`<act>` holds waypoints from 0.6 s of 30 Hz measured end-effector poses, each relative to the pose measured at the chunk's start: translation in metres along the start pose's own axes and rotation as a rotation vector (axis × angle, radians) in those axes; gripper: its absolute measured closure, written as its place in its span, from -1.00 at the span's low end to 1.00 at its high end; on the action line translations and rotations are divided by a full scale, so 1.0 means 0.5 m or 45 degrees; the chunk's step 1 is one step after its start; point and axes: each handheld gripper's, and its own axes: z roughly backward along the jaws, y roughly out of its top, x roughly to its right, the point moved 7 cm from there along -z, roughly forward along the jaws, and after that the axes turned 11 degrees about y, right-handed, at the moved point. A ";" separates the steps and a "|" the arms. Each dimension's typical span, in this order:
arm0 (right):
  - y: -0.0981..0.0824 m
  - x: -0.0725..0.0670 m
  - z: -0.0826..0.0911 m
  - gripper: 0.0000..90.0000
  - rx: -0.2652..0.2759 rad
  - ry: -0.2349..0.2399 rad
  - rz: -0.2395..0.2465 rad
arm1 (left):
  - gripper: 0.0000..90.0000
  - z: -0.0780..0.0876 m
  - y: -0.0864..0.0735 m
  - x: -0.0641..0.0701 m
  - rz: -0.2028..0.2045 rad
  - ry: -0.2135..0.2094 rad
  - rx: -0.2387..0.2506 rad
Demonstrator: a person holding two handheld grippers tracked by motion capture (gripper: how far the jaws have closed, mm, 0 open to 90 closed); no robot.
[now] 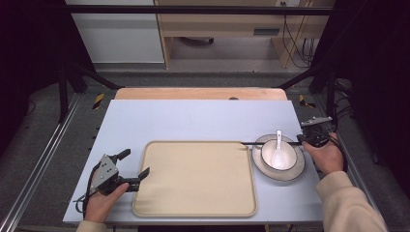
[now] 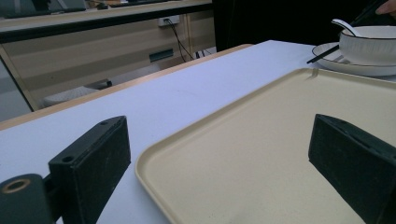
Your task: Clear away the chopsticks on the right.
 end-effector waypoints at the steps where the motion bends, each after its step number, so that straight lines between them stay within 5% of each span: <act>1: -0.003 -0.001 0.003 0.99 -0.001 -0.001 -0.006 | -0.88 0.000 0.000 0.000 0.000 0.000 0.000; 13: -0.067 -0.039 0.056 0.97 -0.023 0.020 -0.043 | -0.88 -0.002 -0.003 0.002 -0.007 -0.004 -0.014; 18: -0.059 -0.044 0.081 0.83 0.081 0.083 0.027 | -0.88 -0.002 -0.003 0.004 -0.005 -0.005 -0.015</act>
